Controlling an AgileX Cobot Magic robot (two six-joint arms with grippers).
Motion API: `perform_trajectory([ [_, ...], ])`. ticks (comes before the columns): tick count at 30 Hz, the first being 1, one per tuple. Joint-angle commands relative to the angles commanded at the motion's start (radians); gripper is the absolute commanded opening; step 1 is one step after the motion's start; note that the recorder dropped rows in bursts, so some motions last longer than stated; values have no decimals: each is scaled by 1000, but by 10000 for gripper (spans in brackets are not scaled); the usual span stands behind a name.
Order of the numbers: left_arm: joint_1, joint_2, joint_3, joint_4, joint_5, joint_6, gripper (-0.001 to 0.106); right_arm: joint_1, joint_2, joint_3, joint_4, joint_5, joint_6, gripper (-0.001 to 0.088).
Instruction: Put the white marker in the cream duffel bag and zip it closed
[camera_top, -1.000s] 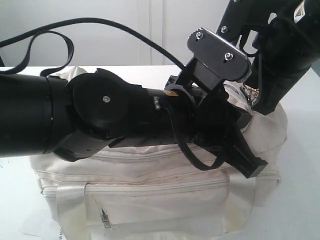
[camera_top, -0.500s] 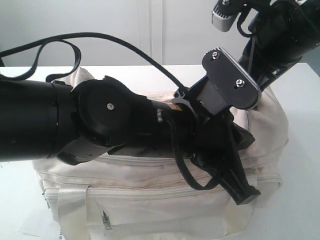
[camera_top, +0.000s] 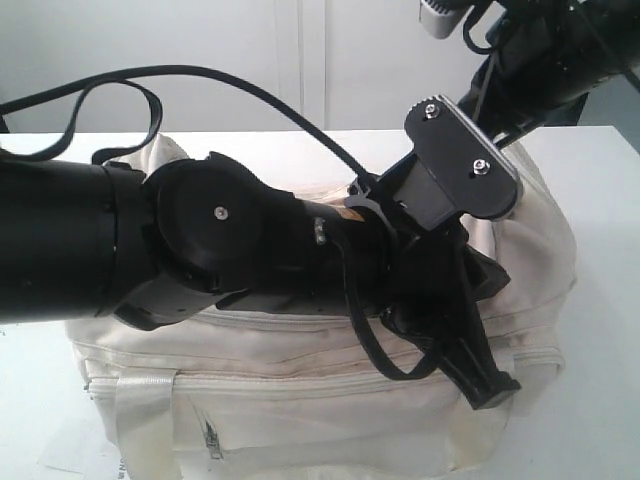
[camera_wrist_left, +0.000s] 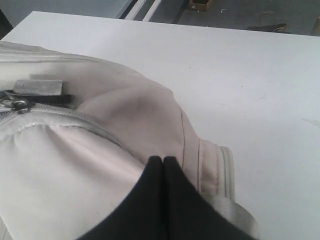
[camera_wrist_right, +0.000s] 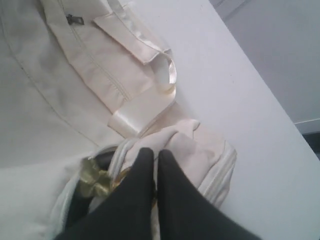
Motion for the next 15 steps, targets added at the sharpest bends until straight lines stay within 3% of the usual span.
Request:
perform_trajectory([
  [9,0,0,0,3,0,0,0,0,117,-69,4,-102,0,0],
  [15,0,0,0,4,-7,2,0,-3,148,-120,6,-25,84,0],
])
